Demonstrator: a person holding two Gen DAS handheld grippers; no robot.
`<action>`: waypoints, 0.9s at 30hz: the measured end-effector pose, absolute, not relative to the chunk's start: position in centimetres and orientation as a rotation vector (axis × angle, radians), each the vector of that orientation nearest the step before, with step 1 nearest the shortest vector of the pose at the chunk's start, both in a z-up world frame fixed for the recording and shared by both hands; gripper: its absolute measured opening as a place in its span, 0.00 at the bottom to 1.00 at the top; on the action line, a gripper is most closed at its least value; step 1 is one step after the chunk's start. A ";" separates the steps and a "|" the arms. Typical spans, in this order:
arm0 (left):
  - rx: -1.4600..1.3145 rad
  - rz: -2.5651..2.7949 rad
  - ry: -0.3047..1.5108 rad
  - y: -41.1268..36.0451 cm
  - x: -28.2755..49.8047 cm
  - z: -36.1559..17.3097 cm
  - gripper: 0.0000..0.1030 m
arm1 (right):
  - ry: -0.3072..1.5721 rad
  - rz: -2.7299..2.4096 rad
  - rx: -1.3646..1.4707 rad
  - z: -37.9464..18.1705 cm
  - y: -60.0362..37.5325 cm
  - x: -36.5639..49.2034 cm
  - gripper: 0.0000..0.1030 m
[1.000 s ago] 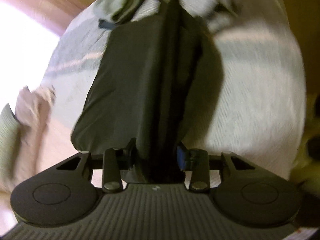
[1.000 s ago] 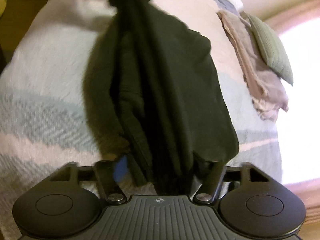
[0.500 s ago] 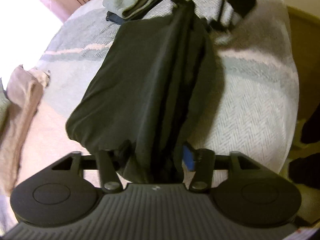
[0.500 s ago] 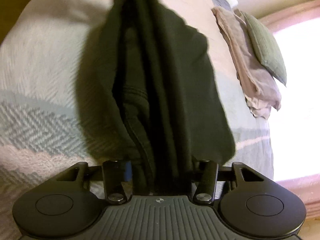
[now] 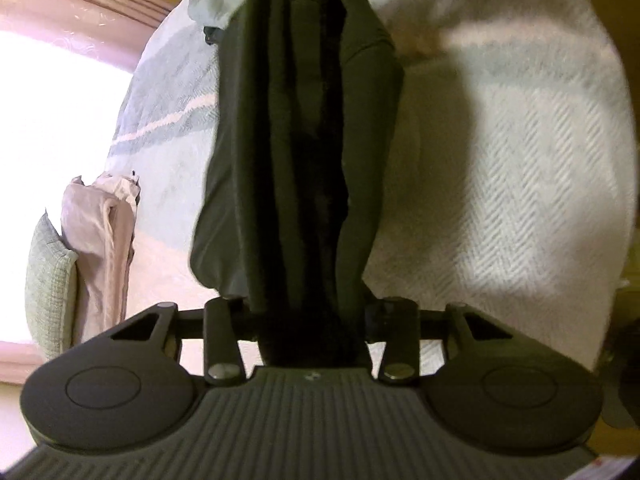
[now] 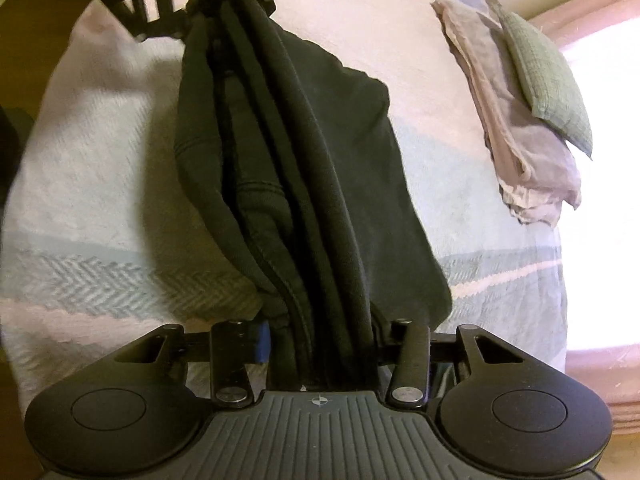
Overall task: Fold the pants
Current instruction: 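Lift the bundle with both grippers and carry it toward the folded clothes stack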
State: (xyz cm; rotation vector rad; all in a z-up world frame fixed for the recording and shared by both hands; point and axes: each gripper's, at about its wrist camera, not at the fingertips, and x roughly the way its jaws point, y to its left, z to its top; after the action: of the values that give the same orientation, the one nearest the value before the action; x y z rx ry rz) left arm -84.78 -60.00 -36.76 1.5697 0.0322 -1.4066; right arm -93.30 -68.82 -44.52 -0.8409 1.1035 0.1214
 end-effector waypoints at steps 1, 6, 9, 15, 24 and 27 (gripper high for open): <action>1.560 -1.430 0.055 -60.1 -84.4 -35.5 0.35 | 1.114 0.128 -0.830 -43.7 -68.7 -93.6 0.39; 1.550 -1.530 0.122 -61.1 -82.9 -29.3 0.34 | 1.173 0.141 -0.735 -38.7 -68.6 -94.2 0.39; 1.558 -1.562 0.109 -61.6 -82.7 -26.5 0.34 | 1.195 0.132 -0.686 -35.7 -68.7 -94.6 0.39; 1.569 -1.609 0.011 -63.4 -82.4 -21.7 0.34 | 1.200 0.053 -0.658 -30.5 -68.6 -95.9 0.38; 1.583 -1.681 -0.223 -71.0 -85.2 -16.3 0.34 | 1.183 -0.139 -0.634 -24.9 -72.7 -99.1 0.38; 1.574 -1.709 -0.299 -75.5 -86.5 -14.9 0.34 | 1.188 -0.207 -0.617 -23.2 -76.0 -100.7 0.38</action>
State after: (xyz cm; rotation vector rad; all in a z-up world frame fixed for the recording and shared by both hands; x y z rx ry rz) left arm -86.53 -75.50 -14.94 1.5739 -0.2994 -1.7090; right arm -100.69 -75.99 -23.22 -0.6169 1.1883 -0.2071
